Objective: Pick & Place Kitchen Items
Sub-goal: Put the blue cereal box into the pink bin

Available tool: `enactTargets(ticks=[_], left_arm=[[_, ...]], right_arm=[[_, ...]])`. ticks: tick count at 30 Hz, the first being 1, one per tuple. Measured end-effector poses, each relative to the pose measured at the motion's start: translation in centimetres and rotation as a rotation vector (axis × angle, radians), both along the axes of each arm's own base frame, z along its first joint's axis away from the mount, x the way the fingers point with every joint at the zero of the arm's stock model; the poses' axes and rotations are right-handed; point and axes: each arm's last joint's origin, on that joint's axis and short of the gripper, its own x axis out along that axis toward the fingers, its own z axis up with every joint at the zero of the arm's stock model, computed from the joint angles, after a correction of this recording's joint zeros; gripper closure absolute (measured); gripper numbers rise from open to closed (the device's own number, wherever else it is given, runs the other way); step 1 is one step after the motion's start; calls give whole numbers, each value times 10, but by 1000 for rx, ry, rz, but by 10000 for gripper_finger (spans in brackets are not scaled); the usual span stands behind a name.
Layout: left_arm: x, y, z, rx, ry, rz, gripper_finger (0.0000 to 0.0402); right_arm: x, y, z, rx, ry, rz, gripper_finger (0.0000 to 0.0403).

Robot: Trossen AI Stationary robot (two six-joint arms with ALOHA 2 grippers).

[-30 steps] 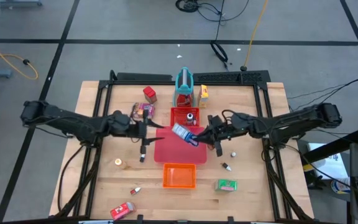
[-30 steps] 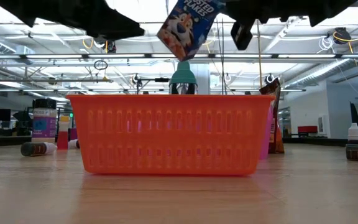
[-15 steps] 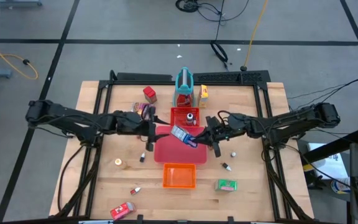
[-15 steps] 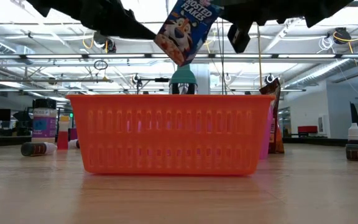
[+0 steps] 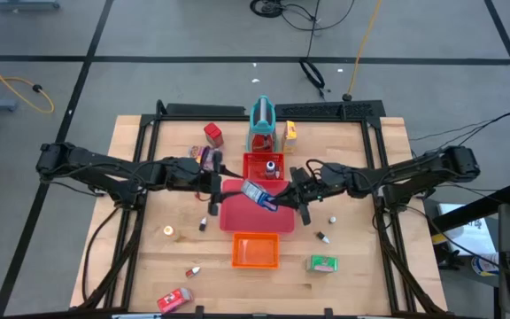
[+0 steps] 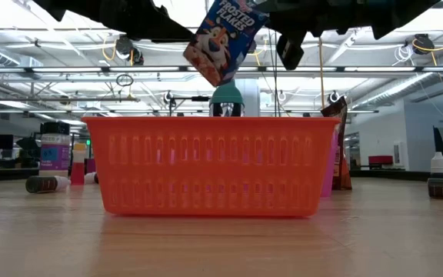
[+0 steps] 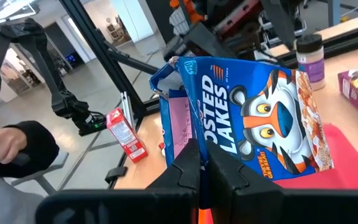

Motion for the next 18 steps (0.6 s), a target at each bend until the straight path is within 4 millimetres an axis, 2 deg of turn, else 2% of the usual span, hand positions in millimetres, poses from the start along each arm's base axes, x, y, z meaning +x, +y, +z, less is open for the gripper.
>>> enactTargets(ticks=[11,18], left_arm=[[0,-3,0,-20,4,-38,201],[9,-2,-7,-10,-3,-17,198]], right_arm=[[1,1,4,0,-21,16,401],[1,1,4,0,-14,17,401]])
